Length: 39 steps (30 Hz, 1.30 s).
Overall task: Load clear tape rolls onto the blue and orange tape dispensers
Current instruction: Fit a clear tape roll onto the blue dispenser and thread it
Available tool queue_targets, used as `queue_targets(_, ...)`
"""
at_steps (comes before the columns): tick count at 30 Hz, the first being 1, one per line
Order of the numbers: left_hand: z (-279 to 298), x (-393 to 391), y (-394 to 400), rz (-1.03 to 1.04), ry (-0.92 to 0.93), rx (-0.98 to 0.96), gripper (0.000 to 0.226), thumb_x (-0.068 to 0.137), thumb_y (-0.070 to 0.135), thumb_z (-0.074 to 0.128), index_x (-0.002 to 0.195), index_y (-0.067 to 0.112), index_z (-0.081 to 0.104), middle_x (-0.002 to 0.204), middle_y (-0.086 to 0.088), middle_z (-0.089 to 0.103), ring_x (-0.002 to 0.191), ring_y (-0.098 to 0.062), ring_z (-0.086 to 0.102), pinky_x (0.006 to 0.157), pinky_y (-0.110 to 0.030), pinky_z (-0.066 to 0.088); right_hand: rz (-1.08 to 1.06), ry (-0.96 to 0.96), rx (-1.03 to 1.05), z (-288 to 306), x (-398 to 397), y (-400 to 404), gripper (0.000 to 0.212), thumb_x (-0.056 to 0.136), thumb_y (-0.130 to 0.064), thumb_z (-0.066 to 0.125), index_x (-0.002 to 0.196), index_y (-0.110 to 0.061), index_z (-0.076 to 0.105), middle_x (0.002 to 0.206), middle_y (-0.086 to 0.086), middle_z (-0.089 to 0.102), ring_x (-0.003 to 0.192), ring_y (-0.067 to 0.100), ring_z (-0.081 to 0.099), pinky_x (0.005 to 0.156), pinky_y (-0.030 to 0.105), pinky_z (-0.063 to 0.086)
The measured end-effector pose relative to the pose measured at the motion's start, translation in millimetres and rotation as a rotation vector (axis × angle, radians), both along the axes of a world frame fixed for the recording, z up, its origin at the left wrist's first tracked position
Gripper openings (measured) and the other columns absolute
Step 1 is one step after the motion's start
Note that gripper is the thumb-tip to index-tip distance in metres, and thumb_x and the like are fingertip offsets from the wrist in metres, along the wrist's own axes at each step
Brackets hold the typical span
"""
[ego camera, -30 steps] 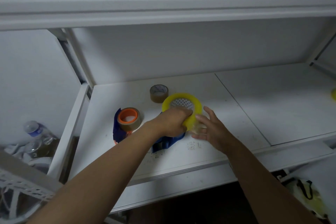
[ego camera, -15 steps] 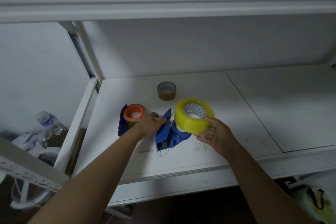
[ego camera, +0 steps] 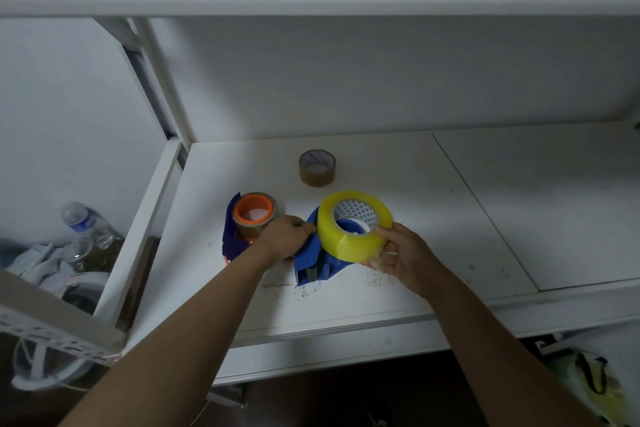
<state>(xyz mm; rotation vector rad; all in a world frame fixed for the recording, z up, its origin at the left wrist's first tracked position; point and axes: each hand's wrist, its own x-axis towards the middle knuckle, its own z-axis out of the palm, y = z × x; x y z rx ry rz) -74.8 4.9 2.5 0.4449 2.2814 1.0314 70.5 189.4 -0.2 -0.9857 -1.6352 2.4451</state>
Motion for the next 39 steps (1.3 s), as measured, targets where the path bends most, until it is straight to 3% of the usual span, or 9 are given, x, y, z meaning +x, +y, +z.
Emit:
queue_targets(5,-3.1,-0.6,1.8,0.016,0.102,-0.029,0.038,0.091,0.039,0.050,0.073,0.007,0.057,0.080,-0.022,0.067,0.069,-0.029,0.058,0.076,-0.048,0.056,0.087,-0.027,0.052,1.9,0.9,6.1,0.024,0.094,-0.022,0.059,0.117,-0.015,0.058,0.119,0.018,0.062,0.085,0.036,0.072,0.092,0.055,0.051)
queue_targets(11,1.6,3.6,2.7,0.000,0.245,-0.103,0.041,0.093,0.038,0.051,0.067,0.007,0.057,0.065,-0.013,0.059,0.060,-0.024,0.052,0.063,-0.039,0.050,0.100,-0.043,0.172,6.6,-3.3,9.0,0.016,0.092,-0.020,0.061,0.106,-0.015,0.060,0.091,0.014,0.061,0.067,0.022,0.064,0.068,0.038,0.056)
queue_targets(15,6.8,4.4,4.0,-0.040,0.320,-0.175,0.043,0.093,0.039,0.049,0.062,0.009,0.051,0.058,-0.007,0.053,0.057,-0.022,0.049,0.060,-0.033,0.043,0.109,-0.057,0.198,1.5,-0.1,15.2,0.022,0.089,-0.023,0.065,0.109,-0.014,0.062,0.091,0.017,0.057,0.078,0.031,0.055,0.087,0.060,0.050)
queue_targets(17,7.9,5.2,4.5,-0.045,0.356,-0.186,0.046,0.094,0.038,0.049,0.056,0.012,0.043,0.052,-0.003,0.046,0.052,-0.019,0.045,0.052,-0.029,0.036,0.146,-0.054,0.196,4.3,5.4,16.8,0.021,0.090,-0.022,0.063,0.109,-0.014,0.062,0.084,0.013,0.055,0.067,0.024,0.050,0.070,0.050,0.057)
queue_targets(20,7.0,7.5,3.6,-0.050,0.396,-0.185,0.047,0.095,0.039,0.048,0.058,0.009,0.048,0.054,-0.006,0.050,0.052,-0.019,0.047,0.048,-0.028,0.034,0.156,-0.023,0.150,7.3,11.4,17.8,0.017,0.093,-0.017,0.058,0.108,-0.013,0.063,0.071,0.004,0.049,0.055,0.012,0.037,0.046,0.024,0.035)
queue_targets(26,5.7,3.7,1.2,-0.091,0.321,-0.147,0.043,0.095,0.038,0.049,0.095,0.000,0.067,0.088,-0.017,0.070,0.082,-0.030,0.065,0.075,-0.041,0.053,0.063,0.040,-0.015,-3.1,10.8,13.0,0.022,0.093,-0.016,0.058,0.114,-0.015,0.064,0.115,0.020,0.062,0.100,0.033,0.058,0.090,0.053,0.052)
queue_targets(30,2.3,0.2,-1.0,-0.101,0.291,-0.122,0.037,0.094,0.038,0.051,0.089,0.005,0.067,0.086,-0.014,0.070,0.077,-0.027,0.062,0.073,-0.039,0.051,0.029,0.065,-0.119,-2.0,4.1,9.1,0.028,0.095,-0.015,0.053,0.123,-0.016,0.059,0.125,0.016,0.058,0.104,0.029,0.060,0.071,0.043,0.057)
queue_targets(34,0.6,-1.5,-3.8,-0.085,0.239,-0.082,0.034,0.094,0.038,0.051,0.092,0.009,0.068,0.088,-0.011,0.070,0.083,-0.026,0.064,0.079,-0.043,0.054,0.037,0.113,-0.226,-5.7,0.2,7.7,0.038,0.094,-0.017,0.052,0.132,-0.019,0.053,0.132,0.011,0.059,0.117,0.031,0.058,0.082,0.045,0.055)
queue_targets(39,4.3,-1.6,-4.0,-0.097,0.249,-0.118,0.033,0.094,0.038,0.051,0.100,0.011,0.069,0.096,-0.009,0.071,0.088,-0.024,0.066,0.083,-0.043,0.055,0.023,0.088,-0.207,-10.0,-2.6,0.9,0.027,0.093,-0.014,0.051,0.119,-0.020,0.057,0.117,0.011,0.065,0.096,0.028,0.065,0.072,0.043,0.055)
